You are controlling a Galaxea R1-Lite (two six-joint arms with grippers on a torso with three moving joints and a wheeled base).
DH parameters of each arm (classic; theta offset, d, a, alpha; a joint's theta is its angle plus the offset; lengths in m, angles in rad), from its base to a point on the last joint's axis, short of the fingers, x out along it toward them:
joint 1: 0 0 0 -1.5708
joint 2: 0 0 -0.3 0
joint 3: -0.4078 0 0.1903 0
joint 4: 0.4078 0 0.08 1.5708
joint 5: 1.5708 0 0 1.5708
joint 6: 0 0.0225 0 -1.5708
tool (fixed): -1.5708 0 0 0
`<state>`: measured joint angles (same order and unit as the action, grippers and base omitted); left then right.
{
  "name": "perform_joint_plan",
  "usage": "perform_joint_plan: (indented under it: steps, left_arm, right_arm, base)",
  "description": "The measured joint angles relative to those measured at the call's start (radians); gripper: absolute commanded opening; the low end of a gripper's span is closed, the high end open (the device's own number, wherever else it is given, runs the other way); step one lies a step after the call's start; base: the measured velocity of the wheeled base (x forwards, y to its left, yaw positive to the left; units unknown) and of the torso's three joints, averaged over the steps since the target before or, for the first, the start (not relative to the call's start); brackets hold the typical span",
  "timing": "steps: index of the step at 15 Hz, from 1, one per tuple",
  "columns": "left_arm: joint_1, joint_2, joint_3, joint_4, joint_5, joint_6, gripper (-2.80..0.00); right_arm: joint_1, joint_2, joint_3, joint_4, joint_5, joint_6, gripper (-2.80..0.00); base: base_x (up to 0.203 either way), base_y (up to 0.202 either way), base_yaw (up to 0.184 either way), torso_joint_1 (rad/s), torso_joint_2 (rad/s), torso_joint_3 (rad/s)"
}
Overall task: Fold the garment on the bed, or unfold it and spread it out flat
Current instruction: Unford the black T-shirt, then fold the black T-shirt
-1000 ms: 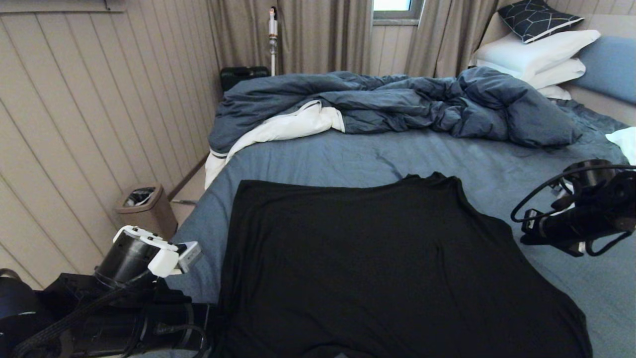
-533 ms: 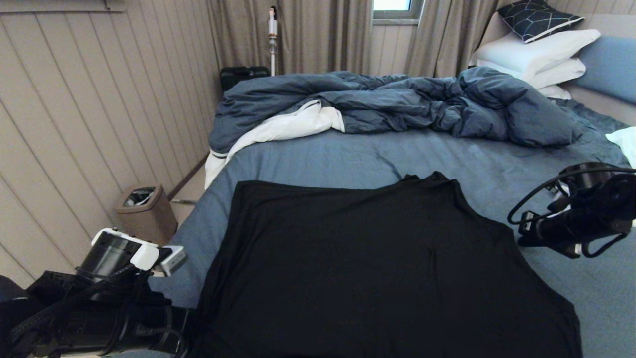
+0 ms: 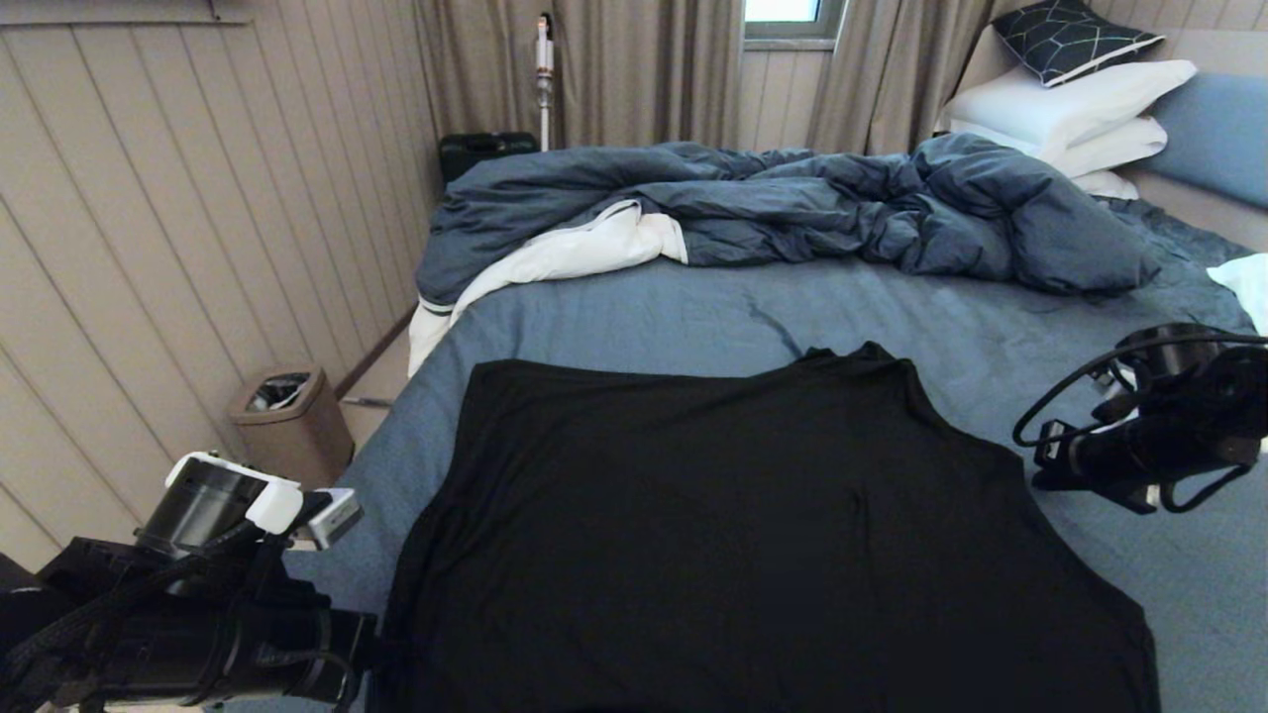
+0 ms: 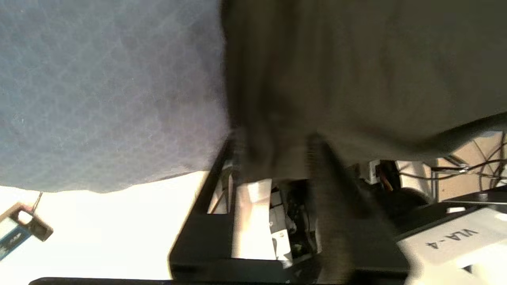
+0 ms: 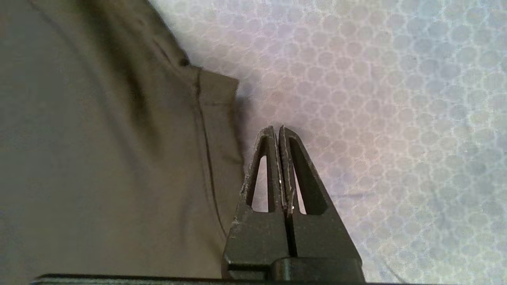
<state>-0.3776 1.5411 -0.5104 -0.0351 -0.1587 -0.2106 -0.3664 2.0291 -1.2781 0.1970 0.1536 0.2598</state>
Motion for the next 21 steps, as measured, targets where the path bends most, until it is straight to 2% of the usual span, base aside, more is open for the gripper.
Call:
perform_joint_plan:
  steps: [4, 6, 7, 11, 15, 17, 21]
  left_arm:
    - [-0.001, -0.086, -0.025, 0.018, 0.0, -0.006, 0.0]
    - [0.004, -0.17, -0.068, 0.076, 0.005, -0.022, 0.0]
    - [0.013, -0.222, -0.097, 0.118, 0.01, -0.029, -2.8]
    - [0.118, -0.471, -0.231, 0.343, 0.018, -0.02, -2.8]
    - [0.217, -0.769, -0.272, 0.561, 0.039, 0.034, -2.8]
    - [0.235, -0.905, -0.219, 0.625, 0.097, 0.041, -2.8]
    - [0.247, -1.149, -0.008, 0.619, 0.21, 0.05, -2.8]
  right_arm:
    - [0.001, -0.024, 0.009, 0.001, 0.002, -0.002, -2.8]
    - [0.006, -0.079, 0.03, 0.003, 0.009, -0.005, -2.8]
    - [0.012, -0.123, 0.044, 0.006, 0.012, -0.009, -2.8]
    - [0.047, -0.406, 0.11, 0.061, 0.018, -0.031, -2.8]
    - [0.099, -0.806, 0.175, 0.278, 0.027, -0.116, -2.8]
    - [0.119, -1.014, 0.265, 0.351, 0.028, -0.154, -2.8]
    - [0.142, -1.431, 0.562, 0.4, 0.029, -0.257, -2.8]
  base:
    - [0.0, 0.0, 0.0, 0.0, 0.0, 0.0]
    - [0.0, 0.0, 0.0, 0.0, 0.0, 0.0]
    - [0.0, 0.0, 0.0, 0.0, 0.0, 0.0]
    - [0.0, 0.0, 0.0, 0.0, 0.0, 0.0]
    - [0.0, 0.0, 0.0, 0.0, 0.0, 0.0]
    - [0.0, 0.0, 0.0, 0.0, 0.0, 0.0]
    - [0.0, 0.0, 0.0, 0.0, 0.0, 0.0]
